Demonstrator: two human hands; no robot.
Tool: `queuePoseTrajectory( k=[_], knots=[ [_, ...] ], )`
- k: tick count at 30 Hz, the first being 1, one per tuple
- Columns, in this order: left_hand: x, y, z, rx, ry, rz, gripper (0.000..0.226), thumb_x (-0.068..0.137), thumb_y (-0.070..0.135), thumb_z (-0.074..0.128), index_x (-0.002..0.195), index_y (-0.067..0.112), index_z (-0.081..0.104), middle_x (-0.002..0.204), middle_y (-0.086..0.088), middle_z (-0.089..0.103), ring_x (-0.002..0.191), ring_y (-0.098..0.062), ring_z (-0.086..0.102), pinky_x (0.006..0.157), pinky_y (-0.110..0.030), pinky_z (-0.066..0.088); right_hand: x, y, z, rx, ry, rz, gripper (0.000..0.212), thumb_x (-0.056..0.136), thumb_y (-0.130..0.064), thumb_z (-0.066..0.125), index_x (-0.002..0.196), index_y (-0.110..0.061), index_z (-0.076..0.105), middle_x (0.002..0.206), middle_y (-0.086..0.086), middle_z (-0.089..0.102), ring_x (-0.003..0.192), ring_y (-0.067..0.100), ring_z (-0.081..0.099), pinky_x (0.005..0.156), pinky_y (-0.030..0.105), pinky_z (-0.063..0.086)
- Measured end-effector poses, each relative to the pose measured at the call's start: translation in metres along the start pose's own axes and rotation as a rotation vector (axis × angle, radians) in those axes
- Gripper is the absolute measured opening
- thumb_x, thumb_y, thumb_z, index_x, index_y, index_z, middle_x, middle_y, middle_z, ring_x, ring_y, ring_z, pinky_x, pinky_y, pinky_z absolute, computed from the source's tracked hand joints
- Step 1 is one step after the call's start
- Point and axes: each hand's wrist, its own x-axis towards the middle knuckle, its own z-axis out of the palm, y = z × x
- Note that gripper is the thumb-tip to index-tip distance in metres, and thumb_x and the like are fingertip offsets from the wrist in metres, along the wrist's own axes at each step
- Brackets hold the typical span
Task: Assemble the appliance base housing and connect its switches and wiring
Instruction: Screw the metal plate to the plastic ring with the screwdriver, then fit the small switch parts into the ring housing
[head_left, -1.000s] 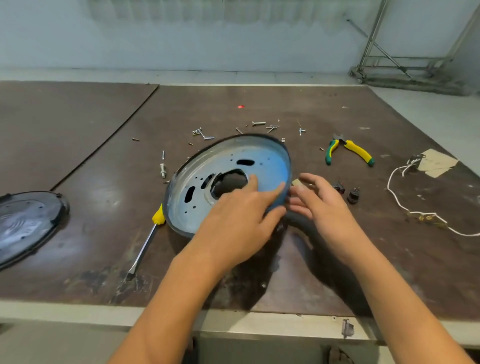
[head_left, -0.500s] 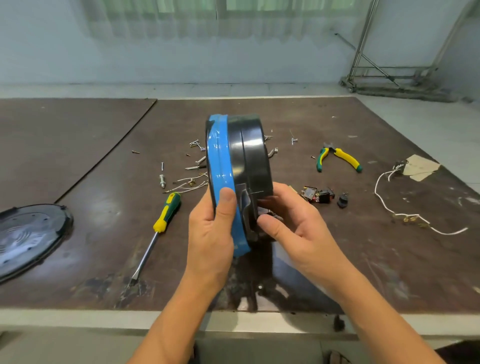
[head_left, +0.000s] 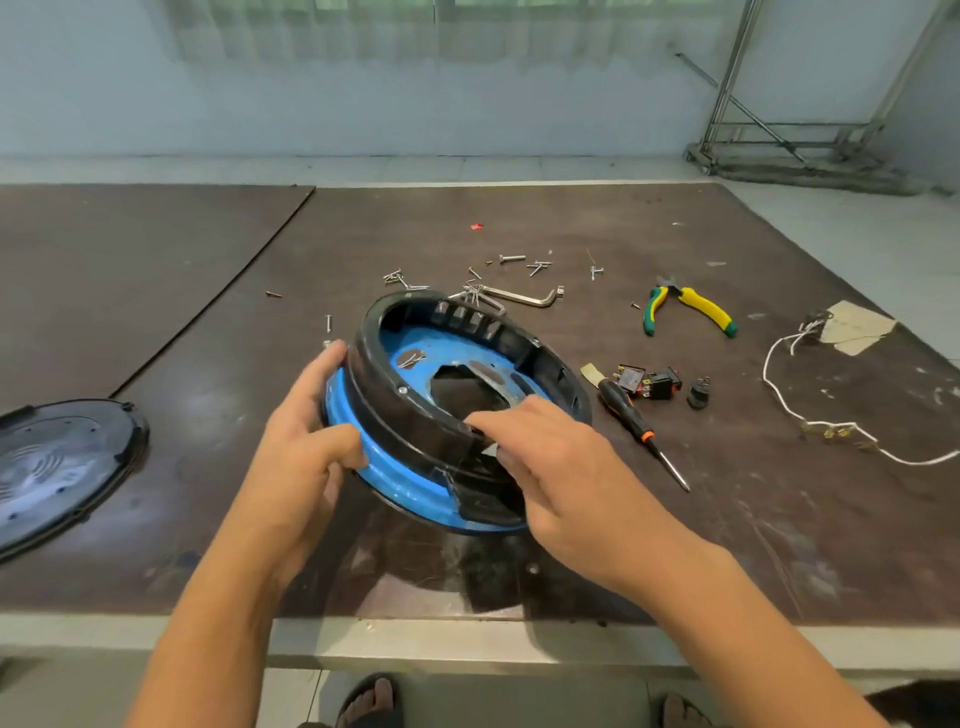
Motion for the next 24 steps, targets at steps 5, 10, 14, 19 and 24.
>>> queuePoseTrajectory(
  k=[5, 10, 14, 19, 24],
  knots=[
    [0.010, -0.023, -0.002, -0.003, 0.045, -0.106, 0.063, 0.066, 0.011, 0.047, 0.125, 0.026, 0.064, 0.117, -0.012, 0.071, 0.105, -0.028, 0.069, 0.082, -0.041, 0.057, 0.004, 0.001, -0.002, -0.093, -0.181, -0.012, 0.039, 0.094, -0.003, 0.057, 0.127, -0.023, 0.060, 0.101, -0.002, 0.065, 0.094, 0.014, 0.057, 0.077, 0.033, 0.051],
    [0.012, -0.047, 0.020, 0.075, 0.079, -0.093, 0.048, 0.088, 0.038, 0.054, 0.136, 0.036, 0.052, 0.123, 0.024, 0.064, 0.111, 0.003, 0.063, 0.091, -0.027, 0.053, -0.002, 0.025, -0.009, -0.067, -0.299, 0.087, 0.032, 0.098, -0.011, 0.057, 0.126, -0.024, 0.065, 0.112, -0.007, 0.069, 0.106, 0.007, 0.060, 0.093, 0.031, 0.051],
    [0.021, -0.057, 0.022, 0.292, 0.085, -0.084, 0.058, 0.084, 0.036, 0.061, 0.138, 0.048, 0.042, 0.130, 0.027, 0.055, 0.110, 0.006, 0.060, 0.092, -0.032, 0.055, -0.008, 0.034, -0.007, 0.009, -0.219, 0.054, 0.037, 0.095, -0.012, 0.065, 0.129, -0.025, 0.061, 0.104, -0.014, 0.071, 0.101, 0.000, 0.063, 0.091, 0.022, 0.051],
    [0.028, -0.061, 0.025, 0.375, 0.098, -0.046, 0.060, 0.082, 0.028, 0.051, 0.138, 0.047, 0.041, 0.130, 0.026, 0.055, 0.108, 0.012, 0.057, 0.094, -0.032, 0.051, -0.011, 0.054, -0.022, 0.158, -0.015, 0.085, 0.045, 0.091, -0.037, 0.067, 0.134, -0.031, 0.056, 0.113, -0.021, 0.068, 0.112, -0.001, 0.062, 0.096, 0.013, 0.044],
    [0.030, -0.057, 0.034, 0.732, 0.181, 0.220, 0.041, 0.096, 0.010, 0.048, 0.133, 0.029, 0.054, 0.152, 0.008, 0.038, 0.142, -0.003, 0.030, 0.116, -0.028, 0.026, -0.015, 0.111, -0.037, -0.035, 0.324, 0.331, 0.037, 0.090, -0.009, 0.066, 0.126, -0.017, 0.063, 0.121, -0.004, 0.066, 0.117, 0.015, 0.060, 0.100, 0.028, 0.043]
  ],
)
